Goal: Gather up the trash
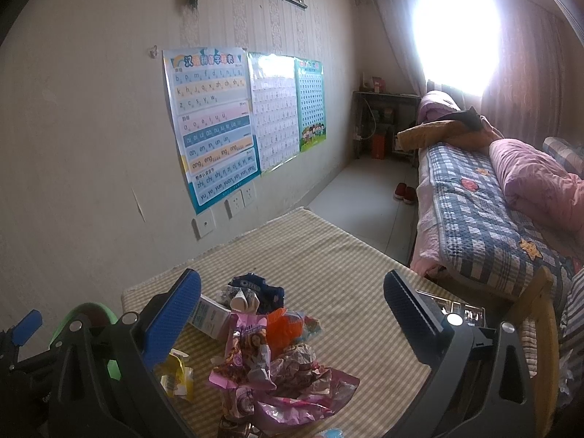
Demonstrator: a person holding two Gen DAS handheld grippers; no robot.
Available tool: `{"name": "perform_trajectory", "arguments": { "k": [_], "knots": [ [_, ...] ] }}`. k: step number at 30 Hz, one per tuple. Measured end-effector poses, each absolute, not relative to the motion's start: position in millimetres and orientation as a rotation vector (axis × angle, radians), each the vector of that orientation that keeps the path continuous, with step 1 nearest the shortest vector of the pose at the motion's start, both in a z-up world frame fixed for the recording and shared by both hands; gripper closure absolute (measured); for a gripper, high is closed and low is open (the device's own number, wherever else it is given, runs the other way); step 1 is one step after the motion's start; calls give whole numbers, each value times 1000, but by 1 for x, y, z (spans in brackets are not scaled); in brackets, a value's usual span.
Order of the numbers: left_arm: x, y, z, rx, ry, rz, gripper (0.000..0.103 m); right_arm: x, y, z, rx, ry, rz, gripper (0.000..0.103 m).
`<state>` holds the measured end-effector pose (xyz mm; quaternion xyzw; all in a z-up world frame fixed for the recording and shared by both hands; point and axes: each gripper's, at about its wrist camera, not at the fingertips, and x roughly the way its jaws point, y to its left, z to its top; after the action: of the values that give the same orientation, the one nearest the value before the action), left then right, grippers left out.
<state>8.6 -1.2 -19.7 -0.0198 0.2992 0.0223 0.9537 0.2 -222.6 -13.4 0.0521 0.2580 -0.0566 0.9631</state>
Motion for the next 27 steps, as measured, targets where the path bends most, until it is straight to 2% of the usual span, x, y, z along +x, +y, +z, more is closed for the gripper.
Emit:
{"name": "perform_trajectory", "arguments": {
  "k": [16, 22, 27],
  "knots": [
    [8, 8, -13, -52, 573, 59, 5, -1, -222, -19, 111, 537, -111, 7],
    [23, 11, -30, 6, 713, 5, 5, 2, -234, -25, 133, 561, -109, 7],
    [33, 8, -68, 25, 820, 4, 5, 1, -241, -39, 111, 605, -127, 7]
  ]
}}
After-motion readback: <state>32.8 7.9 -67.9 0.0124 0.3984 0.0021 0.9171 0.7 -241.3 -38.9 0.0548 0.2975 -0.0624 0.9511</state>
